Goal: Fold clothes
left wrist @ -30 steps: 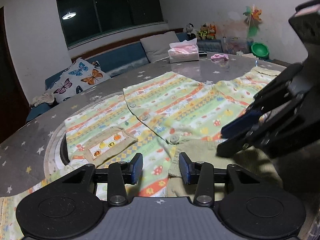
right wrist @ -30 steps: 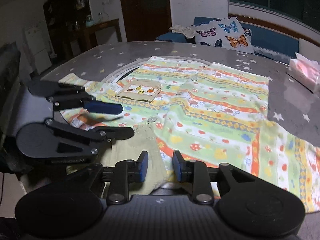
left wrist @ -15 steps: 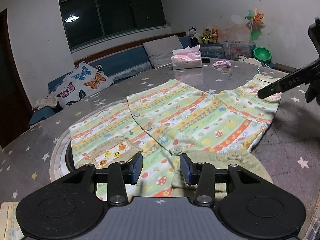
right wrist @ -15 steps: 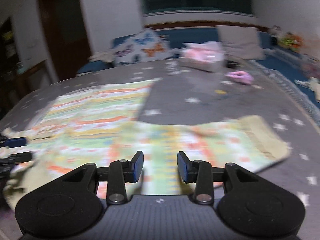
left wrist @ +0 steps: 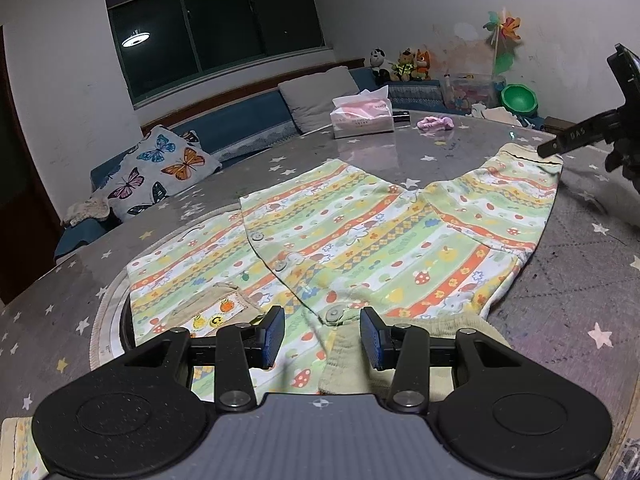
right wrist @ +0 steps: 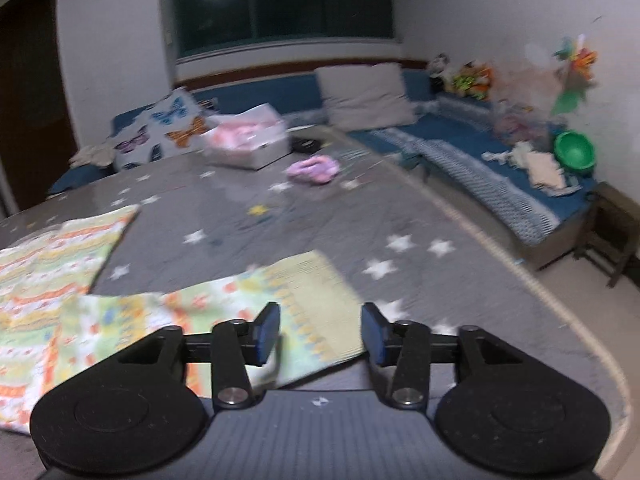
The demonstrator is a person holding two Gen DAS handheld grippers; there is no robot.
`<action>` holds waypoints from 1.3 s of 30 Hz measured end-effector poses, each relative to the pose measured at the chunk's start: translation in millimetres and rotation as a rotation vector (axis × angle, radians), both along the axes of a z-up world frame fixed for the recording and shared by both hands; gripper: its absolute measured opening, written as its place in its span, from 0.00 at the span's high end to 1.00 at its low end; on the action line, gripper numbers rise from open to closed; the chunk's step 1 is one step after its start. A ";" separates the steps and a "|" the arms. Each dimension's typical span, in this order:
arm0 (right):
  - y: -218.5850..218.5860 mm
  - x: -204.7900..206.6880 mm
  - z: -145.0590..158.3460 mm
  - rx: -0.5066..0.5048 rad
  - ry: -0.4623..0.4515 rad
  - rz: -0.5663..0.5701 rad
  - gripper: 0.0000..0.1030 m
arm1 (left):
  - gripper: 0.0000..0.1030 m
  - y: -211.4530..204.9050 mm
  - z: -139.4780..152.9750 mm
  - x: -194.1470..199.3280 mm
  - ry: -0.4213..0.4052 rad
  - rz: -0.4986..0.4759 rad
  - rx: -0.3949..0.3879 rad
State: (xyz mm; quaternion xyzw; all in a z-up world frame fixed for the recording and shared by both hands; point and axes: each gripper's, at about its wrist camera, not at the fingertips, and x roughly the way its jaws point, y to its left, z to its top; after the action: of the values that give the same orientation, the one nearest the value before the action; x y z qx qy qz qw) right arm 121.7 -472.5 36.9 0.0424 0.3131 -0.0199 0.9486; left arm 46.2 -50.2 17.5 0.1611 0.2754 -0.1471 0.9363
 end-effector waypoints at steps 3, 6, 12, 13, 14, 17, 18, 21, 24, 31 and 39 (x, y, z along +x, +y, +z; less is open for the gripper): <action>-9.3 3.7 -3.9 -0.002 0.011 -0.035 0.53 | 0.53 -4.7 0.0 0.5 0.001 -0.005 0.000; -13.9 5.7 -10.9 0.010 0.034 -0.052 0.52 | 0.49 -9.5 -1.1 0.9 0.004 -0.006 0.001; -7.1 1.5 -11.7 0.042 0.041 -0.028 0.70 | 0.33 -11.4 -1.8 2.0 0.005 0.012 -0.002; -5.4 1.1 -11.0 0.044 0.043 -0.024 0.76 | 0.32 -11.0 -2.0 1.9 0.004 0.017 -0.004; -4.3 0.9 -10.3 0.050 0.043 -0.023 0.84 | 0.31 -10.4 -2.2 1.5 0.004 0.022 -0.006; 1.9 -1.7 -2.9 0.092 0.030 -0.012 0.91 | 0.29 -7.2 -2.5 -0.8 0.004 0.037 -0.008; 5.8 -3.8 1.9 0.096 0.018 -0.001 0.91 | 0.28 -5.9 -2.8 -1.5 0.003 0.042 -0.008; 20.8 -9.2 20.1 0.123 -0.028 0.058 0.93 | 0.27 -1.0 -3.8 -3.1 0.003 0.062 -0.012; 41.5 -14.4 40.8 0.158 -0.069 0.139 0.93 | 0.26 5.9 -4.7 -4.3 0.001 0.090 -0.021; 106.2 -20.4 85.1 0.227 -0.140 0.360 0.93 | 0.25 27.5 -6.7 -11.9 0.003 0.156 -0.054; 192.2 -17.1 108.7 0.275 -0.156 0.586 0.93 | 0.21 47.3 -5.7 -25.8 -0.019 0.195 -0.089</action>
State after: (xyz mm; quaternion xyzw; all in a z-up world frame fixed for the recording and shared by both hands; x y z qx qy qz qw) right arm 104.6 -280.3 145.6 0.0794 0.2382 0.2994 0.9205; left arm 20.3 -2.9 11.7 0.0932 0.2740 -0.0656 0.9550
